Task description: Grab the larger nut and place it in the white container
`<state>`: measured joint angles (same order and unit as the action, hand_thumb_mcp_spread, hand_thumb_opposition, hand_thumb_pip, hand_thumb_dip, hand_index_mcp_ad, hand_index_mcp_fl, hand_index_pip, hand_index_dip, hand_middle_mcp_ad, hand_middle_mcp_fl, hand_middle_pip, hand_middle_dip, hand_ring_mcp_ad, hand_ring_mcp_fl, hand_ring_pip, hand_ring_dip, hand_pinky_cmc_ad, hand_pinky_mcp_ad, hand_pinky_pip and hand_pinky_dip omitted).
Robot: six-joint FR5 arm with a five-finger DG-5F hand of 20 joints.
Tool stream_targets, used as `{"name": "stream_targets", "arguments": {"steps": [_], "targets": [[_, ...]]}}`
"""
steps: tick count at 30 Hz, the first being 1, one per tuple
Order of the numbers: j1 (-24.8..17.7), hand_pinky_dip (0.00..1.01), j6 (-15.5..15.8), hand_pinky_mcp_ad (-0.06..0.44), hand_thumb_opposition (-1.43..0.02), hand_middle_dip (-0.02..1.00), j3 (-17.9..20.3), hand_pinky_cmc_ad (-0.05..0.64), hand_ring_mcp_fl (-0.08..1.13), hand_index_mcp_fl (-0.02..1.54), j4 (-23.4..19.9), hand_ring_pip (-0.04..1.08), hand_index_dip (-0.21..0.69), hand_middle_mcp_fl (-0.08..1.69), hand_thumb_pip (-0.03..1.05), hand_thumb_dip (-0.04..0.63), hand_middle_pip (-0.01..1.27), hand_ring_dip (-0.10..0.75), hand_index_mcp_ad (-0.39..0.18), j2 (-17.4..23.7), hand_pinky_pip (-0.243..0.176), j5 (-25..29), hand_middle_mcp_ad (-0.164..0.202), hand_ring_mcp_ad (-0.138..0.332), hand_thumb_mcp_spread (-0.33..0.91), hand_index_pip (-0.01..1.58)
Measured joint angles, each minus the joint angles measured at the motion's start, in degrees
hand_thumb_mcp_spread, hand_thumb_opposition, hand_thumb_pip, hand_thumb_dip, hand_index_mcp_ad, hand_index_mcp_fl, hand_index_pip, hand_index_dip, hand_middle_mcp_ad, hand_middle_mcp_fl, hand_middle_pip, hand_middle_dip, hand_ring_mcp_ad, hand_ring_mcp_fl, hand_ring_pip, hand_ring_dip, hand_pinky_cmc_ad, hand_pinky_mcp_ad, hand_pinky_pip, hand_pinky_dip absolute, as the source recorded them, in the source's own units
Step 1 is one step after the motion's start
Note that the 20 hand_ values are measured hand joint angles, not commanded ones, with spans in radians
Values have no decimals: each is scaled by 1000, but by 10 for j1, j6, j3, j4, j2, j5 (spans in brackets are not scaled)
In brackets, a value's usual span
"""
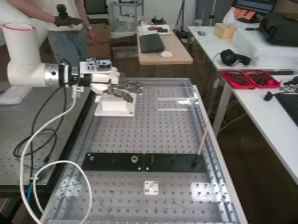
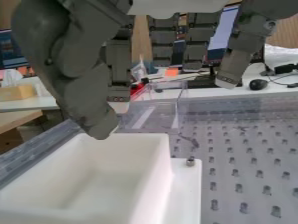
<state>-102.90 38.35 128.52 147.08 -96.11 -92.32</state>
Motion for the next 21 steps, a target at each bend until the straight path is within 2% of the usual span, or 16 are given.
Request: {"name": "stream_targets", "arguments": {"steps": [5,8,13,17,19,21], "targets": [[17,740,-1,297,-866,199,-8,332,5,37,5,230,-178,12,820,206,138,120,-185,28,-84,8,75,133,326,1396],[40,744,-1,293,-864,192,-34,330,5,35,27,232,-194,12,820,206,141,120,-188,50,-86,10,70,131,300,1325],[100,747,1,293,-864,195,-97,330,5,26,67,218,-204,12,810,206,141,120,-182,68,-91,-10,75,133,269,1084],[141,747,0,293,-867,199,-133,330,0,24,87,190,-202,12,747,206,143,120,-185,68,-89,-32,72,129,265,860],[168,749,-2,297,-869,195,-158,332,3,24,103,164,-202,12,728,204,138,120,-182,67,-89,-45,72,129,225,709],[189,745,-1,295,-848,211,-181,332,2,24,119,148,-199,10,686,204,140,117,-173,66,-106,-50,75,138,206,576]]}}
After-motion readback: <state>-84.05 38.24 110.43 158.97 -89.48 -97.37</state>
